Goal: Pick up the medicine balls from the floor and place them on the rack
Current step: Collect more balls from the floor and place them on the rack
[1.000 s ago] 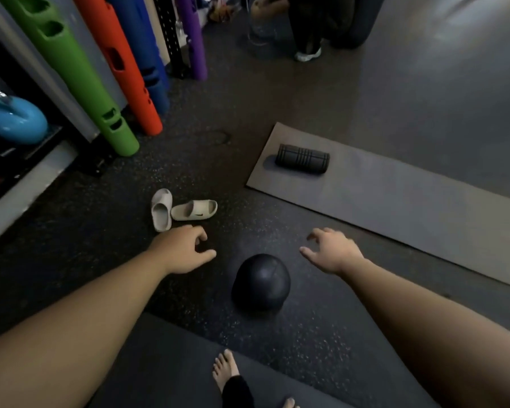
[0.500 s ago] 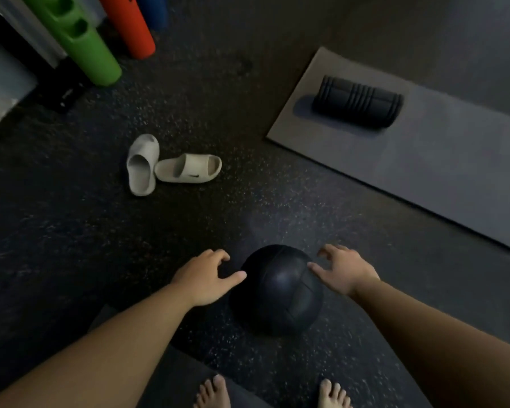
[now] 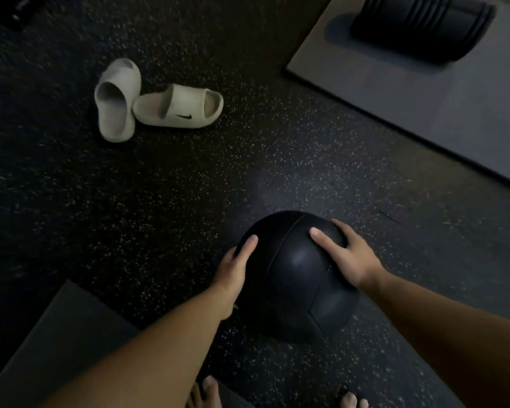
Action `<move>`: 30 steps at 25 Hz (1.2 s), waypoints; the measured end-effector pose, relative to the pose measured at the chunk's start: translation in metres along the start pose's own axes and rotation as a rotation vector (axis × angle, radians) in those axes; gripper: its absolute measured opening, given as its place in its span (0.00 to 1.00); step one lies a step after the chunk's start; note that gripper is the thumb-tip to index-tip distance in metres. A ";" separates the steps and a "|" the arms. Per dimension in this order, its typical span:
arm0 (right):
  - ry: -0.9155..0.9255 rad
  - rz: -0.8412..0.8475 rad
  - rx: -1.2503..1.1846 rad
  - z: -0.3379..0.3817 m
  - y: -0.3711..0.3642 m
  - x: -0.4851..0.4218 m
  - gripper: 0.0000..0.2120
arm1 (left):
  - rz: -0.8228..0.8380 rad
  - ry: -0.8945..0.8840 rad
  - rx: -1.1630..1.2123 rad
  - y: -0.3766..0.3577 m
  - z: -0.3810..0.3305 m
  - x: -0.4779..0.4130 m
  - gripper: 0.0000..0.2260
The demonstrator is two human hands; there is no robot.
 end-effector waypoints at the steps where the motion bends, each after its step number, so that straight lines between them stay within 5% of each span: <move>1: 0.032 0.001 -0.024 0.012 0.002 0.011 0.54 | -0.009 -0.036 0.011 0.007 -0.005 0.014 0.58; 6: 0.220 0.055 -0.055 0.132 0.009 0.084 0.52 | -0.098 -0.245 0.028 0.082 -0.073 0.116 0.58; 13: 0.621 0.127 -0.042 0.429 0.040 0.249 0.47 | -0.350 -0.593 0.090 0.247 -0.255 0.364 0.50; 18: 0.979 0.138 -0.049 0.633 0.066 0.443 0.59 | -0.568 -0.944 0.196 0.358 -0.335 0.598 0.46; 20: 1.125 0.154 -0.064 0.702 0.070 0.532 0.61 | -0.679 -1.059 0.252 0.401 -0.348 0.698 0.37; 24: 1.396 0.225 -0.055 0.805 0.051 0.700 0.59 | -0.876 -1.182 0.320 0.483 -0.337 0.870 0.39; 30: 1.657 0.344 -0.121 0.873 -0.036 0.886 0.52 | -1.160 -1.276 0.351 0.608 -0.274 1.031 0.37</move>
Point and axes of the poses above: each hand's wrist, its own x-axis away from the middle knuckle, its own y-axis out of the back of the hand, z = x × y, the point moved 5 cm from there along -x, towards the middle knuckle
